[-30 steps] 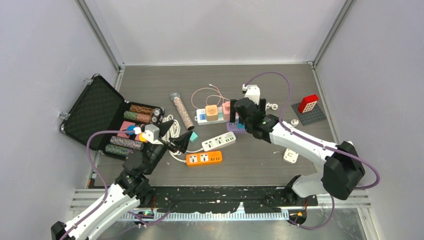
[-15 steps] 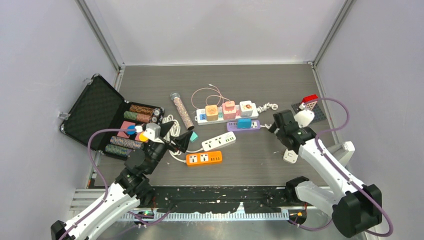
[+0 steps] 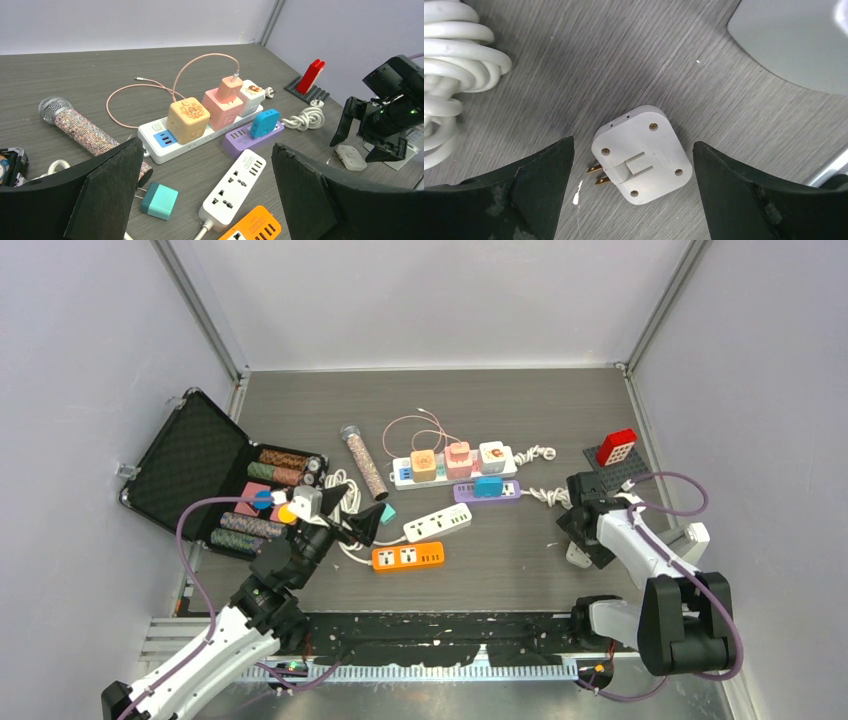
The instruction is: Insert the plug
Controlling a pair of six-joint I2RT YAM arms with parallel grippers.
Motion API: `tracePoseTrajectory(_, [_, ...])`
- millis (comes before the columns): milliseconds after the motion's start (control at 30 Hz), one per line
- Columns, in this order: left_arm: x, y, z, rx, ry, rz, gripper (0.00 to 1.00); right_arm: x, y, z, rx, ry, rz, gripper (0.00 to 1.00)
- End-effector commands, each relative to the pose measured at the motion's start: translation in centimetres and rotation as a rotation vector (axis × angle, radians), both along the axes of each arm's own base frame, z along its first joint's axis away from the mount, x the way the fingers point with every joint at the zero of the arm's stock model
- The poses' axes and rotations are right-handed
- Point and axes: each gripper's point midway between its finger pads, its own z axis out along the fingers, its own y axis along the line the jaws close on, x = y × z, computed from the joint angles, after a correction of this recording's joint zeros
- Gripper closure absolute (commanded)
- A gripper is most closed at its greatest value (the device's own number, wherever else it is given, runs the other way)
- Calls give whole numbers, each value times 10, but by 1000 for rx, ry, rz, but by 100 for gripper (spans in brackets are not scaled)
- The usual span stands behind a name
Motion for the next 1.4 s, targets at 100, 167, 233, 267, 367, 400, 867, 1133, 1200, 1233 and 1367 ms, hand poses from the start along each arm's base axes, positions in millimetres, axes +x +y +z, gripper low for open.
tracePoseTrajectory(100, [-2, 4, 22, -40, -40, 10, 0, 24, 32, -16, 156, -50, 125, 30])
tracePoseTrajectory(167, [-1, 4, 22, -41, -41, 10, 1, 24, 47, -15, 167, -49, 202, 32])
tracePoseTrajectory(233, [-1, 2, 22, -39, -40, 6, 0, 27, 59, -12, 143, -50, 278, 33])
tracePoseTrajectory(267, [-1, 1, 21, -37, -39, 4, 0, 29, 64, -11, 137, -43, 317, 33])
tracePoseTrajectory(367, [0, 0, 21, -33, -35, -1, 0, 33, 87, -12, 147, -11, 450, 32])
tracePoseTrajectory(400, [1, -1, 21, -32, -34, -2, 0, 36, 91, -13, 143, 11, 491, 33])
tracePoseTrajectory(867, [2, -2, 18, -23, -20, -1, 0, 65, 147, 0, 56, 45, 950, 4])
tracePoseTrajectory(1133, [3, -5, 18, -21, -13, -7, 0, 65, 137, -6, 18, 67, 902, 6])
tracePoseTrajectory(1200, [3, -5, 18, -20, -13, -10, 0, 64, 134, -11, 5, 89, 889, 14])
tracePoseTrajectory(1233, [3, -5, 19, -19, -15, -13, 0, 63, 132, -12, -3, 95, 887, 18])
tracePoseTrajectory(1367, [2, -5, 19, -19, -18, -14, 0, 61, 130, -12, -7, 83, 879, 36])
